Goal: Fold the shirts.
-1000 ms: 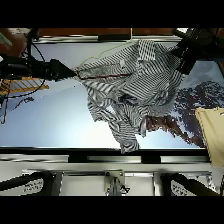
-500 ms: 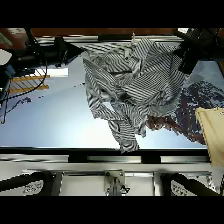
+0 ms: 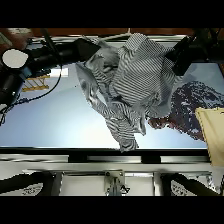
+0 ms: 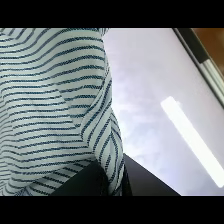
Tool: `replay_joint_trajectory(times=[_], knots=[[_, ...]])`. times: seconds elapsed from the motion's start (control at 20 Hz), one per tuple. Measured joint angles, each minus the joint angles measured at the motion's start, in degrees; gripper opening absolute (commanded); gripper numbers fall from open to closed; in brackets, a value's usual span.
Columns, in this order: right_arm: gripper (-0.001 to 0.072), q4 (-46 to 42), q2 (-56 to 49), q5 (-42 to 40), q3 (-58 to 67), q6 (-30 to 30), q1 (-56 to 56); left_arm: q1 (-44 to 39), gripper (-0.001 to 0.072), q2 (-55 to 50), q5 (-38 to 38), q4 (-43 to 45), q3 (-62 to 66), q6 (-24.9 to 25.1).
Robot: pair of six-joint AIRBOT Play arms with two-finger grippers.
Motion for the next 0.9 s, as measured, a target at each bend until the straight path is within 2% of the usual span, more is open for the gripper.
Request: replay_joint_trajectory(times=[0.15, 0.3, 0.55, 0.6, 0.65, 0.7, 0.75, 0.9], knots=[[0.0085, 3.1, 0.0, 1.7, 0.0, 5.3, 0.0, -5.7, 0.0056, 0.2, -0.2, -0.1, 3.3, 4.0], [0.0085, 4.6, 0.5, 2.6, 0.0, 9.3, 0.1, -9.3, 0.0056, 0.2, -2.5, 2.6, 5.3, 4.9], [0.0085, 5.2, 3.5, 3.7, 0.0, 11.9, 0.1, -9.5, 0.0062, 0.3, -10.3, 18.4, 6.3, -4.7], [0.0085, 5.2, 4.2, 4.2, 0.0, 12.3, 0.0, -9.0, 0.0165, 0.4, -11.1, 20.6, 6.4, -6.0], [0.0085, 5.2, 4.9, 5.0, 0.0, 12.6, 0.0, -8.4, 0.0341, 0.5, -11.8, 22.3, 6.4, -6.9], [0.0085, 5.3, 5.5, 5.9, 0.0, 13.0, 0.0, -7.7, 0.045, 0.5, -12.3, 23.7, 6.5, -7.7], [0.0085, 5.2, 6.1, 7.0, 0.0, 13.4, 0.0, -7.0, 0.0488, 0.8, -12.4, 24.5, 6.8, -8.3], [0.0085, 4.0, 7.7, 8.9, 0.0, 14.0, 0.0, -5.1, 0.0489, 2.5, -13.3, 26.2, 8.7, -9.2]])
